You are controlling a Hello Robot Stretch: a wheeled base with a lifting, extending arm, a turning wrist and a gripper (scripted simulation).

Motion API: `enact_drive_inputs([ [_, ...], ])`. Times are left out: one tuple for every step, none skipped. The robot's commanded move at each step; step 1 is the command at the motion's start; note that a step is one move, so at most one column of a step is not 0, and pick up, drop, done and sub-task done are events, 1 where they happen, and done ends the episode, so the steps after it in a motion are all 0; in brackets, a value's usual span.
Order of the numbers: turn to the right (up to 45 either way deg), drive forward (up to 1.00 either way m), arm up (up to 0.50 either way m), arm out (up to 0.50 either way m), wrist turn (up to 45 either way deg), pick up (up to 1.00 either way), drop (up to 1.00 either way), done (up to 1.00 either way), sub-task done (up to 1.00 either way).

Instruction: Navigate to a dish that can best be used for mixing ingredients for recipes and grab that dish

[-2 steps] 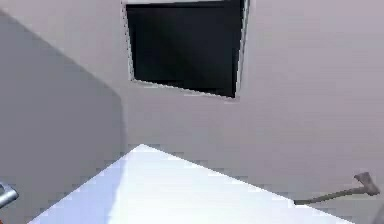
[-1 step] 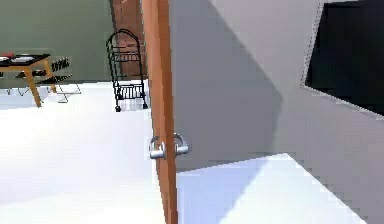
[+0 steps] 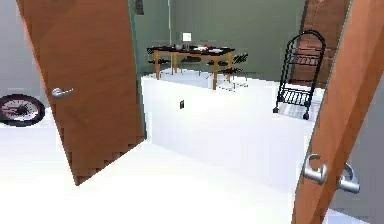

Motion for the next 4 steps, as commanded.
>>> enact_drive_inputs([
  [-12.0, 0.0, 0.0, 0.0, 0.0, 0.0, 0.0, 0.0, 0.0],
  [-3.0, 0.0, 0.0, 0.0, 0.0, 0.0, 0.0, 0.0, 0.0],
  [0.0, 0.8, 0.0, 0.0, 0.0, 0.0, 0.0, 0.0, 0.0],
  [24.0, 0.0, 0.0, 0.0, 0.0, 0.0, 0.0, 0.0, 0.0],
])
